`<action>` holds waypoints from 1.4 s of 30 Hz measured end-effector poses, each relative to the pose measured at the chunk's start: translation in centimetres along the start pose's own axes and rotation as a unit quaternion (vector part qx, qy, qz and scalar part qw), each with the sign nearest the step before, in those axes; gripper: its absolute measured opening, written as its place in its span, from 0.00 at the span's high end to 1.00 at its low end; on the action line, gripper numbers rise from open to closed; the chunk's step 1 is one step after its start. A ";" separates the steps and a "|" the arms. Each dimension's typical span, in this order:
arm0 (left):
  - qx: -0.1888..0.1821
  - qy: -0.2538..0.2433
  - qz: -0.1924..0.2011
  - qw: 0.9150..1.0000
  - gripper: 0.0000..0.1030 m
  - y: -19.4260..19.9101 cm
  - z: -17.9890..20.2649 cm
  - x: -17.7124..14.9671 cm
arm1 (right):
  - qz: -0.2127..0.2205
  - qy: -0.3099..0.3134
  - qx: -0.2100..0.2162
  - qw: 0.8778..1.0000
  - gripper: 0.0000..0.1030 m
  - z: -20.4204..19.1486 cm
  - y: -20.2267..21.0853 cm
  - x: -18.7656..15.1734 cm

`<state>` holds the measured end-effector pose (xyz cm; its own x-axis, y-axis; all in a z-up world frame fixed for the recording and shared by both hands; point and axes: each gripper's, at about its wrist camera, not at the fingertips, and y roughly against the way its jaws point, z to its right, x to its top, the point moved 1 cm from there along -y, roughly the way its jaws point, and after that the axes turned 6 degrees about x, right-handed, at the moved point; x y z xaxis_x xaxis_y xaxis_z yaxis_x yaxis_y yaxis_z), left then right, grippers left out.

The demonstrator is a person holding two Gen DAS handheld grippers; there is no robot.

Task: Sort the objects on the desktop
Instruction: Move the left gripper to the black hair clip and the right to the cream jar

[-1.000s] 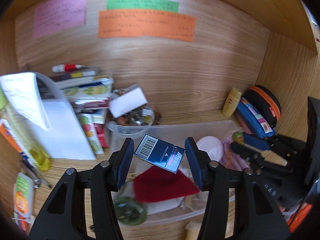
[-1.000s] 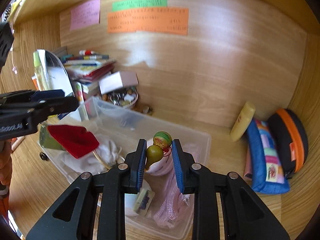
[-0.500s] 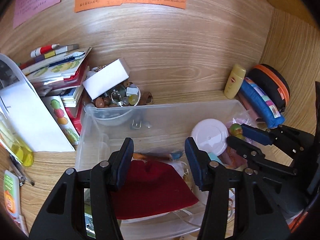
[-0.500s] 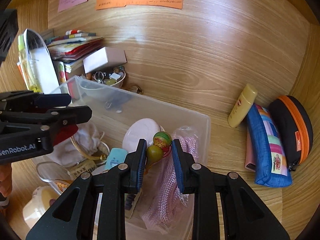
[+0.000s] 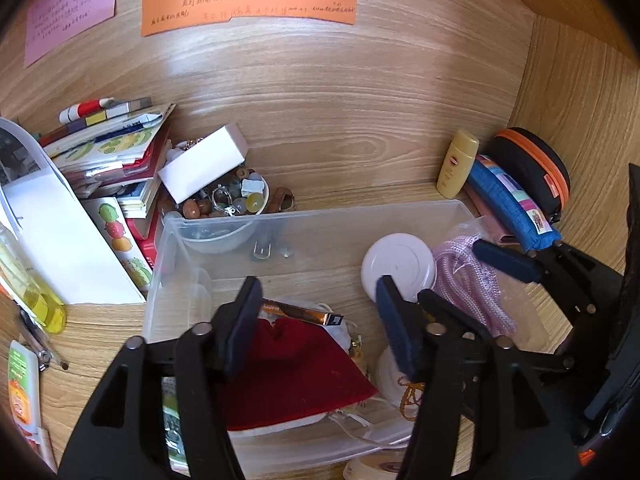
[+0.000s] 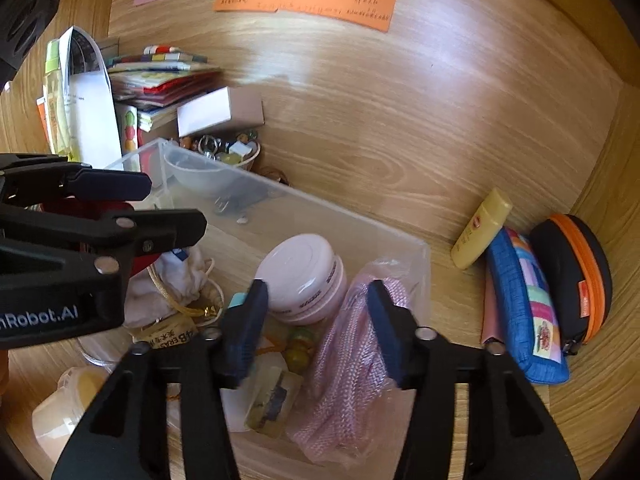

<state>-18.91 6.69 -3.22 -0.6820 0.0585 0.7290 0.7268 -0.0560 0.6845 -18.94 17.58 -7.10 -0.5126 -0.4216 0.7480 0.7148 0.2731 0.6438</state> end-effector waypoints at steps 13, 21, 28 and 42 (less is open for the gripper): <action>0.036 -0.021 0.076 0.996 0.11 6.0 0.8 -0.1 | 0.018 -0.006 0.002 1.000 0.33 0.2 0.9 0.2; 0.066 -0.013 0.083 0.994 0.10 8.9 -1.5 -1.2 | 0.049 -0.014 0.049 0.997 0.27 0.1 3.1 0.5; 0.097 0.001 0.086 0.991 0.09 11.2 -4.3 -2.9 | 0.069 -0.008 0.072 0.995 0.24 -0.3 6.0 0.4; 0.142 0.026 0.016 0.989 0.03 10.6 -10.2 -8.4 | 0.019 0.038 0.117 0.992 0.22 -3.5 8.8 -4.4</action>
<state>-6.26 -4.52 -2.04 -0.6566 0.0099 0.7542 0.7361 0.2261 0.6379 -8.72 18.85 -5.29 -0.4434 -0.4683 0.7643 0.5988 0.4797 0.6413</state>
